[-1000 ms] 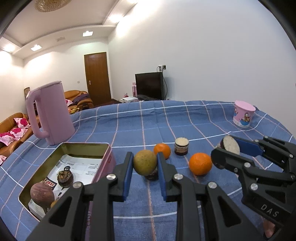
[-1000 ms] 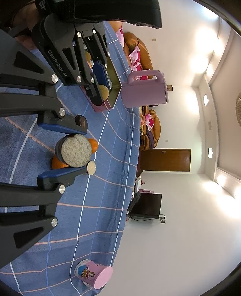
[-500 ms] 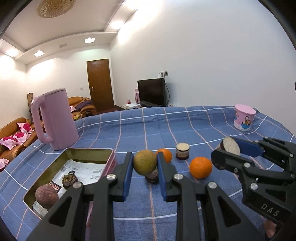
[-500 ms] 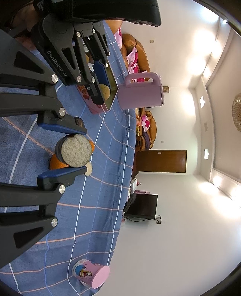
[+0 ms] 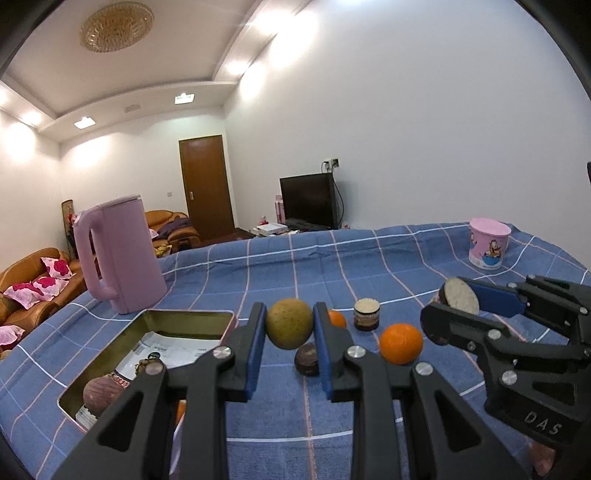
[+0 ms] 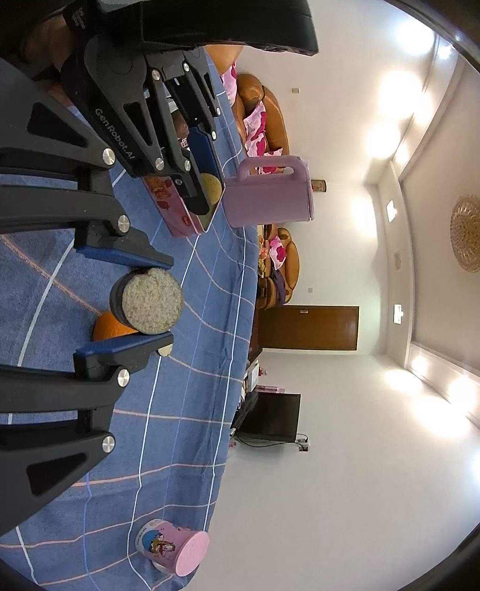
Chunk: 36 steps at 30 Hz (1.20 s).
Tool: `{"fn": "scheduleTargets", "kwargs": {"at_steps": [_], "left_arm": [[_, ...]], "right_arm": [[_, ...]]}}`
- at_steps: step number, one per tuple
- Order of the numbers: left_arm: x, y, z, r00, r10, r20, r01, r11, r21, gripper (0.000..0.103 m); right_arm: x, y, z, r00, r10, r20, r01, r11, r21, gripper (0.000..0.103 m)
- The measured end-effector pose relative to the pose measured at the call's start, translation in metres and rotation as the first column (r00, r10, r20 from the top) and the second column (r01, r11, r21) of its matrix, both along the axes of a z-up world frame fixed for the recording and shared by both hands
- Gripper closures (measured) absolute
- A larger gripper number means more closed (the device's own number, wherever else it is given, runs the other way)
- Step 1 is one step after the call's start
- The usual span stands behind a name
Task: Organize fruits
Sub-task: 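Carry the green-yellow fruit and the cake over the pink tin with both tools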
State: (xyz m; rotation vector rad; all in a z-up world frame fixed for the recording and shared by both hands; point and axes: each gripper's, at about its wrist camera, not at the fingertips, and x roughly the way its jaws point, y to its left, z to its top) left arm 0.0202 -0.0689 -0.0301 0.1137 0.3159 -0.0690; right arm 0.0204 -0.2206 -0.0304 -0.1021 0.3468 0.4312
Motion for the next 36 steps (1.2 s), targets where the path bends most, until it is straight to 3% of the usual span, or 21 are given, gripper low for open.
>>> {"fn": "scheduleTargets", "kwargs": {"at_steps": [17, 26, 36], "left_arm": [[-0.002, 0.017, -0.002, 0.998, 0.003, -0.058, -0.004, 1.0, -0.02, 0.076], [0.012, 0.064, 0.002, 0.991, 0.089, -0.104, -0.095, 0.994, -0.053, 0.076], [0.03, 0.109, 0.001, 0.967, 0.199, -0.161, -0.206, 0.978, -0.033, 0.076]], "right_arm": [[0.015, 0.022, 0.004, 0.998, 0.023, -0.057, -0.026, 0.999, -0.044, 0.067], [0.033, 0.065, 0.018, 0.99, 0.118, -0.075, -0.121, 0.991, -0.049, 0.067], [0.054, 0.108, 0.021, 0.976, 0.191, -0.104, -0.197, 0.979, -0.044, 0.067]]}}
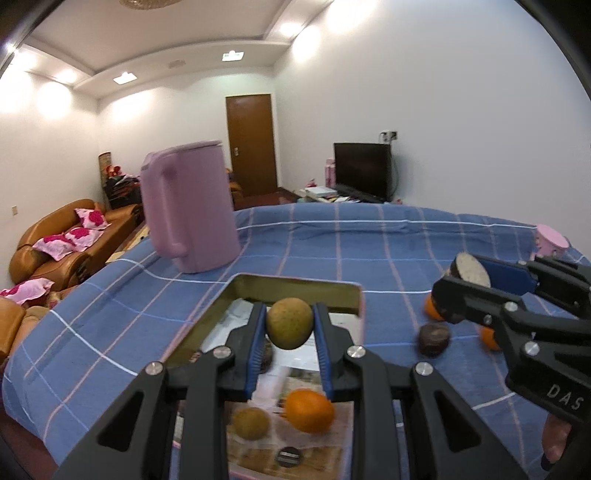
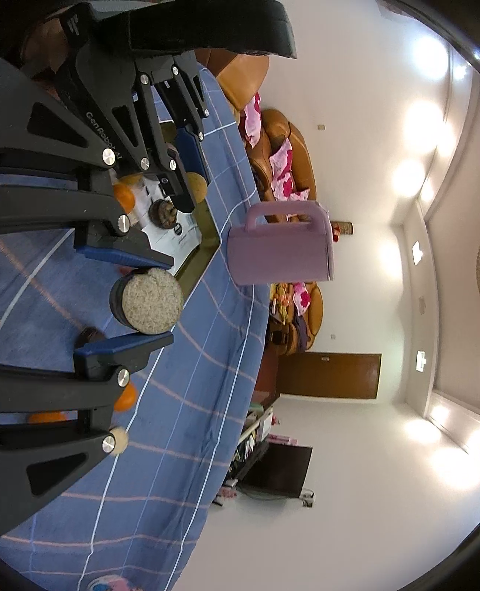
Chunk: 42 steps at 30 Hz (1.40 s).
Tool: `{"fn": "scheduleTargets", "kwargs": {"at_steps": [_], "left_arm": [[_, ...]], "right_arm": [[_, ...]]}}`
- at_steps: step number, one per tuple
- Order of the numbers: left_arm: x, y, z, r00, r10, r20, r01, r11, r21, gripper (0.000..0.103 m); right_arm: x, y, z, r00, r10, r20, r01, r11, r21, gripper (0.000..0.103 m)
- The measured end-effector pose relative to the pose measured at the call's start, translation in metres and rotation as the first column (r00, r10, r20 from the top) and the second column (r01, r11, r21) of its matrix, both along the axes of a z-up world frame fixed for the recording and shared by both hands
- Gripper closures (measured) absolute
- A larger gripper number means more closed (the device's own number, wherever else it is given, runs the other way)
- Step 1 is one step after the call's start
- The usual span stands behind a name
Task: Organize fruits
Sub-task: 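Carry the green-yellow fruit and the cake over the pink tin with both tools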
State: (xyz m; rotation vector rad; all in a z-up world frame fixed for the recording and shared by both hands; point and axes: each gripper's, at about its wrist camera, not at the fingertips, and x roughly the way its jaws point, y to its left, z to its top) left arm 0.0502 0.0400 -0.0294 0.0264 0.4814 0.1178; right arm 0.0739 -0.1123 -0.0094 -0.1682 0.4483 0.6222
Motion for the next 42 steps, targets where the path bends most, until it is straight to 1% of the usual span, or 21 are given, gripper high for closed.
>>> {"fn": "scheduleTargets", "kwargs": {"at_steps": [9, 17, 23, 34, 42], "left_arm": [[0.009, 0.018, -0.008, 0.999, 0.021, -0.045, -0.021, 1.0, 0.0, 0.076], [0.018, 0.03, -0.013, 0.997, 0.034, -0.074, -0.033, 0.999, 0.008, 0.076], [0.021, 0.034, -0.017, 0.995, 0.033, -0.091, -0.032, 0.999, 0.007, 0.076], [0.026, 0.038, -0.025, 0.992, 0.031, -0.125, -0.028, 0.999, 0.025, 0.076], [0.029, 0.041, -0.027, 0.989, 0.024, -0.147, -0.022, 1.0, 0.017, 0.076]], "right_arm": [[0.013, 0.03, -0.004, 0.998, 0.048, -0.031, -0.048, 0.999, -0.006, 0.067], [0.024, 0.052, -0.016, 0.996, 0.068, -0.061, -0.07, 0.997, -0.02, 0.067], [0.03, 0.06, -0.022, 0.994, 0.072, -0.076, -0.075, 0.997, -0.034, 0.067], [0.04, 0.072, -0.04, 0.988, 0.077, -0.13, -0.086, 0.994, -0.066, 0.067], [0.042, 0.074, -0.044, 0.986, 0.078, -0.147, -0.09, 0.993, -0.076, 0.067]]}}
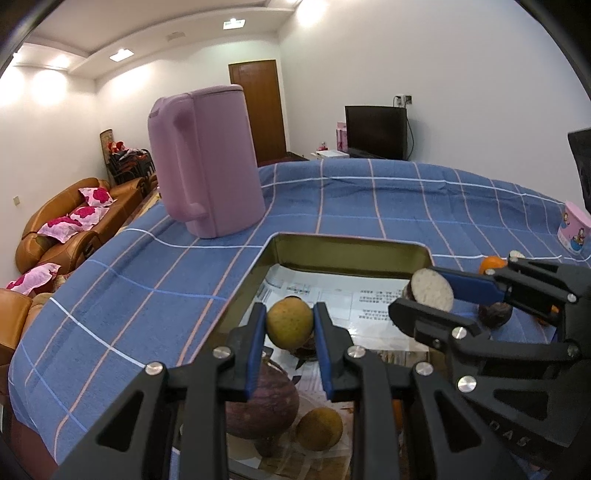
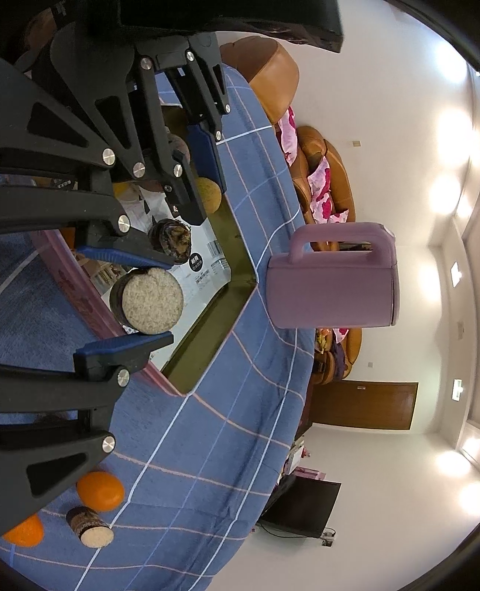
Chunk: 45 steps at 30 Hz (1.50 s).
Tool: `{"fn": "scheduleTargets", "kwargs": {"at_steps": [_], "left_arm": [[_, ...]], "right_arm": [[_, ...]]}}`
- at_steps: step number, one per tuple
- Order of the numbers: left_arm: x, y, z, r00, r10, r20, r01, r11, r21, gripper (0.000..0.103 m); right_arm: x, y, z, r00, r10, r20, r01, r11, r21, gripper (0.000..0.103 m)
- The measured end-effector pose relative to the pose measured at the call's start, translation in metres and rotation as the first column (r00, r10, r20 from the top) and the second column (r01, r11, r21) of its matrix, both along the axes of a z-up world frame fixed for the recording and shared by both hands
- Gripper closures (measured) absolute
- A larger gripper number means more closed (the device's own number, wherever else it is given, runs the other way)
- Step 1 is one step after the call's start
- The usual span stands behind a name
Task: Organize fruits
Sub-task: 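Carry the green-yellow fruit and the cake over the pink tin with both tools, then open both tools to drop the fruit and cake into the tin, then lower the right tool onto the large orange and close it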
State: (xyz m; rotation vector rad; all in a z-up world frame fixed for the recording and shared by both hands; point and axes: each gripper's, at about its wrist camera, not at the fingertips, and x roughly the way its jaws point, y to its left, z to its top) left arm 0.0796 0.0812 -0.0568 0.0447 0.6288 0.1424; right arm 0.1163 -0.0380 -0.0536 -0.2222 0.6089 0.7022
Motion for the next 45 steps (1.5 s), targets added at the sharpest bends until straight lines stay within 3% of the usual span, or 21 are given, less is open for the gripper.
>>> {"fn": "scheduleTargets", "kwargs": {"at_steps": [21, 24, 26, 29, 35, 45], "left_arm": [[-0.001, 0.003, -0.001, 0.999, 0.018, -0.029, -0.018, 1.0, -0.006, 0.075], [-0.009, 0.007, 0.004, 0.999, 0.035, -0.014, -0.036, 0.999, -0.018, 0.061], [-0.017, 0.01, 0.009, 0.999, 0.044, 0.007, -0.044, 0.999, -0.019, 0.041], [-0.027, 0.007, 0.018, 0.999, 0.037, 0.037, -0.037, 0.999, -0.013, 0.026], [-0.038, -0.015, 0.036, 0.996, -0.006, 0.091, 0.006, 1.0, -0.002, 0.012], [-0.028, -0.069, 0.035, 0.993, -0.099, 0.068, 0.097, 0.995, 0.024, 0.011]], "right_arm": [[0.0, 0.002, -0.002, 1.0, 0.017, -0.014, -0.017, 1.0, -0.005, 0.065], [-0.002, -0.004, 0.001, 1.0, 0.0, -0.007, 0.0, 1.0, 0.016, 0.054], [-0.004, -0.01, 0.004, 1.0, -0.012, -0.006, 0.012, 0.999, 0.04, 0.044], [-0.011, -0.021, 0.011, 0.999, -0.033, 0.012, 0.032, 0.998, 0.055, 0.042], [-0.031, -0.055, 0.024, 0.993, -0.093, 0.071, 0.09, 0.995, 0.045, 0.038], [-0.03, -0.148, 0.021, 0.944, -0.326, 0.042, 0.327, 0.945, -0.006, 0.038]]}}
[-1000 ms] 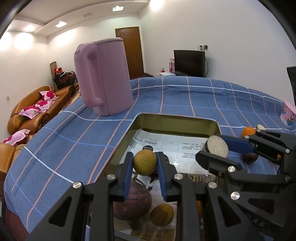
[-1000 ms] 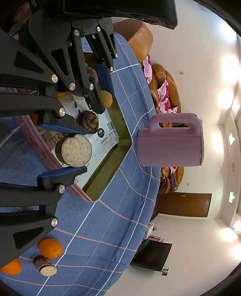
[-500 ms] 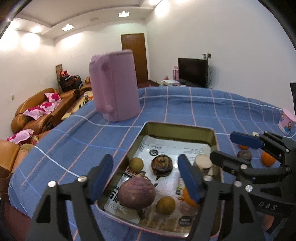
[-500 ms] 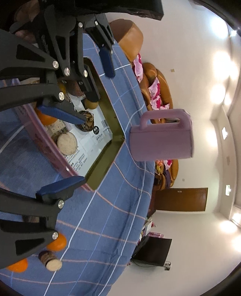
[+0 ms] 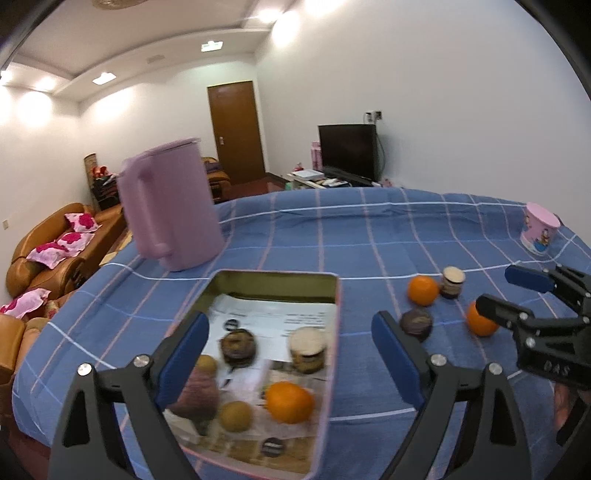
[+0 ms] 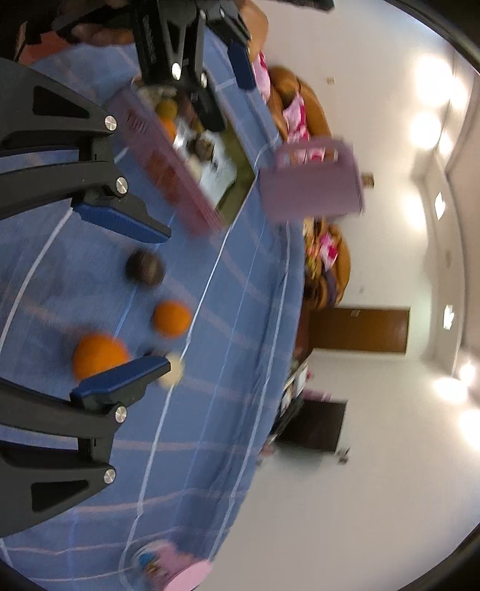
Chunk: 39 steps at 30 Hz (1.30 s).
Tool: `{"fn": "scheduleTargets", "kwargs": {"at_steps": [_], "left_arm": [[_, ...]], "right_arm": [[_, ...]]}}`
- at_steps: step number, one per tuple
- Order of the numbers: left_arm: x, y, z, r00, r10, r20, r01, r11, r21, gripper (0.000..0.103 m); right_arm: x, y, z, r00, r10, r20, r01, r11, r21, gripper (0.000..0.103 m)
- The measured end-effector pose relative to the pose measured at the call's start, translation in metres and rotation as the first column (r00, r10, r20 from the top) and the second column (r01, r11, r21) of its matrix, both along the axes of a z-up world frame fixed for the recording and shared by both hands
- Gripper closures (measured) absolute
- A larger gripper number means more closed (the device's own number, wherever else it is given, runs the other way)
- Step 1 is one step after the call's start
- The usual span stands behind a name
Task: Organize fruits
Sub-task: 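Lower the right tool onto the large orange and close it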
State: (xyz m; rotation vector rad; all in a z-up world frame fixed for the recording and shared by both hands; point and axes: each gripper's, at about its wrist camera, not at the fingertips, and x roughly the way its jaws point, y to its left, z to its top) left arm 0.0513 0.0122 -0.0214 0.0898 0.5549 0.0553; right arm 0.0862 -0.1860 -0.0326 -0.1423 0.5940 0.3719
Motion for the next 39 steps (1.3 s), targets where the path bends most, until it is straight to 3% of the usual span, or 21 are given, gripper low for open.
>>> {"fn": "scheduleTargets", "kwargs": {"at_steps": [5, 15, 22, 24, 28, 30, 33, 39], "left_arm": [[0.007, -0.022, -0.002, 0.999, -0.044, -0.017, 0.045, 0.999, 0.007, 0.011], [0.03, -0.049, -0.016, 0.992, -0.093, -0.085, 0.095, 0.995, 0.014, 0.011], [0.043, -0.067, -0.022, 0.98, -0.157, -0.122, 0.16, 0.987, 0.012, 0.011], [0.048, -0.072, -0.026, 0.975, -0.174, -0.138, 0.177, 0.984, 0.004, 0.011], [0.057, -0.076, -0.032, 0.966, -0.195, -0.167, 0.196, 0.98, -0.011, 0.012], [0.06, -0.078, -0.036, 0.962, -0.203, -0.18, 0.204, 0.979, -0.018, 0.014], [0.065, -0.083, -0.04, 0.955, -0.218, -0.2, 0.217, 0.976, -0.024, 0.027], [0.074, -0.09, -0.047, 0.931, -0.259, -0.258, 0.252, 0.966, -0.061, 0.041]], "right_arm": [[0.014, -0.022, -0.013, 0.995, -0.073, -0.067, 0.073, 0.997, -0.005, 0.038], [0.029, -0.02, -0.033, 0.985, -0.094, -0.144, 0.088, 0.995, -0.049, 0.038], [0.038, -0.031, -0.04, 0.972, -0.083, -0.22, 0.085, 0.996, -0.004, 0.038], [0.039, -0.03, -0.041, 0.97, -0.076, -0.229, 0.079, 0.997, 0.001, 0.052], [0.04, -0.039, -0.04, 0.966, -0.107, -0.235, 0.118, 0.993, 0.031, 0.055], [0.041, -0.046, -0.04, 0.961, -0.134, -0.242, 0.151, 0.987, 0.052, 0.055], [0.042, -0.051, -0.039, 0.957, -0.155, -0.245, 0.176, 0.982, 0.066, 0.055], [0.041, -0.053, -0.038, 0.957, -0.169, -0.237, 0.188, 0.98, 0.061, 0.054]]}}
